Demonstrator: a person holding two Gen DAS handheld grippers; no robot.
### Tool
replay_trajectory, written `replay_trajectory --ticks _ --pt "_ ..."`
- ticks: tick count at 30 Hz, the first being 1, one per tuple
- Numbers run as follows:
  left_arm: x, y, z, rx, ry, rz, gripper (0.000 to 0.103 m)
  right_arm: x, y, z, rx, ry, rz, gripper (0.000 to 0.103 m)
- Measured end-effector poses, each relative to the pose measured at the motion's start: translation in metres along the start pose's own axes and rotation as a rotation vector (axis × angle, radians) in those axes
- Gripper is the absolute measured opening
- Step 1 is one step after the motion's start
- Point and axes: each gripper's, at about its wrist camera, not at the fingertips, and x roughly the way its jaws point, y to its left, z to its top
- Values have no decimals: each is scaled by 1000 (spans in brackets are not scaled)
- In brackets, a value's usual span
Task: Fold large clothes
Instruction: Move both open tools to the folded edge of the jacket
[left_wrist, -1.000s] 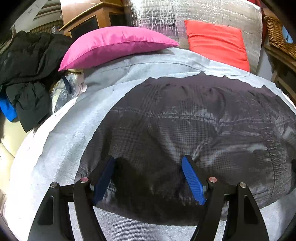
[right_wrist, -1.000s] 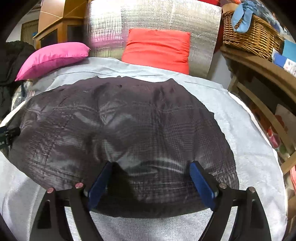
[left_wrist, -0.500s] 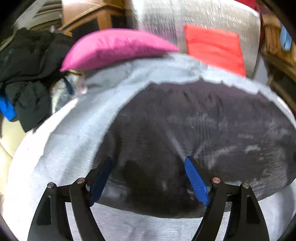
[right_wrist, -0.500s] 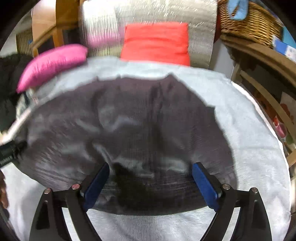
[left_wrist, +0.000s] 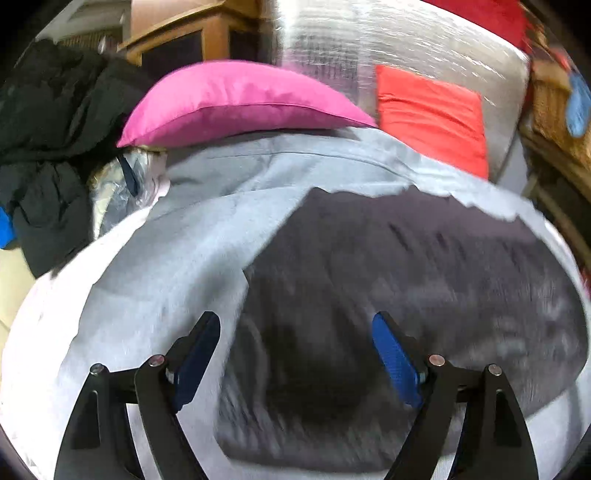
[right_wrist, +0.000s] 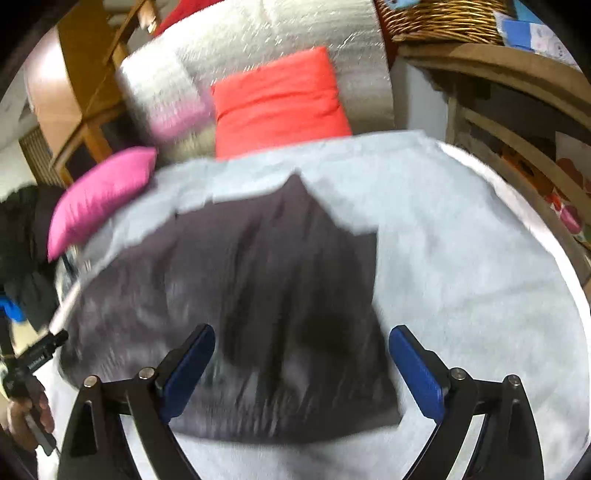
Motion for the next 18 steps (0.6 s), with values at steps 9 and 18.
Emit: replay_trajectory --ticks 9,18 --pt "70 41 46 -145 167 -236 85 52 -50 50 118 69 128 97" --pt "100 -2 78 -81 164 -274 85 116 -2 88 -39 127 88 97"
